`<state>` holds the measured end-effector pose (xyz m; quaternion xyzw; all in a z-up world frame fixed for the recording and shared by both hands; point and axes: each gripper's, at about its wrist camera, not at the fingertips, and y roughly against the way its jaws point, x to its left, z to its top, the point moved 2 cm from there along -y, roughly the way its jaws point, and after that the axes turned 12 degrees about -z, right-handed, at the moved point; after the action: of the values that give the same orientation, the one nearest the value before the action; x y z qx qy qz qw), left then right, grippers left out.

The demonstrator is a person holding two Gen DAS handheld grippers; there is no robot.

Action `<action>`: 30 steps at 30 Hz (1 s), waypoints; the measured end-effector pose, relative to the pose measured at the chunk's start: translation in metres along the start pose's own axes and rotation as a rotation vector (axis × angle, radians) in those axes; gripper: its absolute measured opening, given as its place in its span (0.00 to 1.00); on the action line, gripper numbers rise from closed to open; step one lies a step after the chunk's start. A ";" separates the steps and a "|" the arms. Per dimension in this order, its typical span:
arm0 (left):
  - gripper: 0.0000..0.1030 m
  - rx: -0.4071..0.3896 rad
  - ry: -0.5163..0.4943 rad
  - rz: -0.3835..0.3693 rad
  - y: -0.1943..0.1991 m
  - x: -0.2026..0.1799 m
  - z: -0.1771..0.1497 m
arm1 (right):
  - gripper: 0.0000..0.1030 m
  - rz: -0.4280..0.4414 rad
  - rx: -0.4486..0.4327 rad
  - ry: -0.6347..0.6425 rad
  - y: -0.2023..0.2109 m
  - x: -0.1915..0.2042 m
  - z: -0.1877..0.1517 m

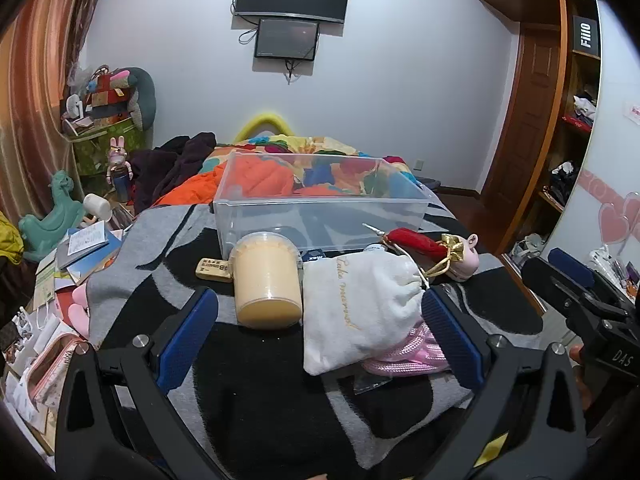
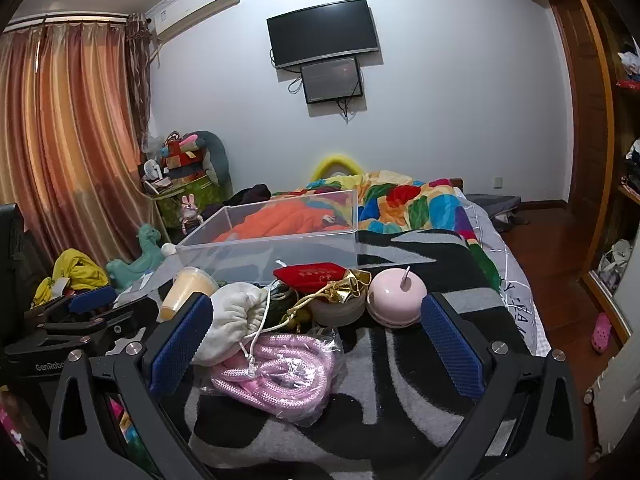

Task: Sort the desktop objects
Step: 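Move both tools toward the objects beside the clear plastic box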

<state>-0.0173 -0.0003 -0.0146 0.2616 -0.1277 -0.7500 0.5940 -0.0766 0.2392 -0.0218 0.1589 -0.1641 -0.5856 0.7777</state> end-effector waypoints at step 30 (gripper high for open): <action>1.00 -0.071 -0.001 -0.004 0.000 0.017 -0.002 | 1.00 0.041 0.029 -0.047 -0.010 -0.011 -0.002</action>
<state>-0.0192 -0.0165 -0.0201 0.2401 -0.1007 -0.7555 0.6012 -0.0870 0.2472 -0.0282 0.1528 -0.1938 -0.5708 0.7831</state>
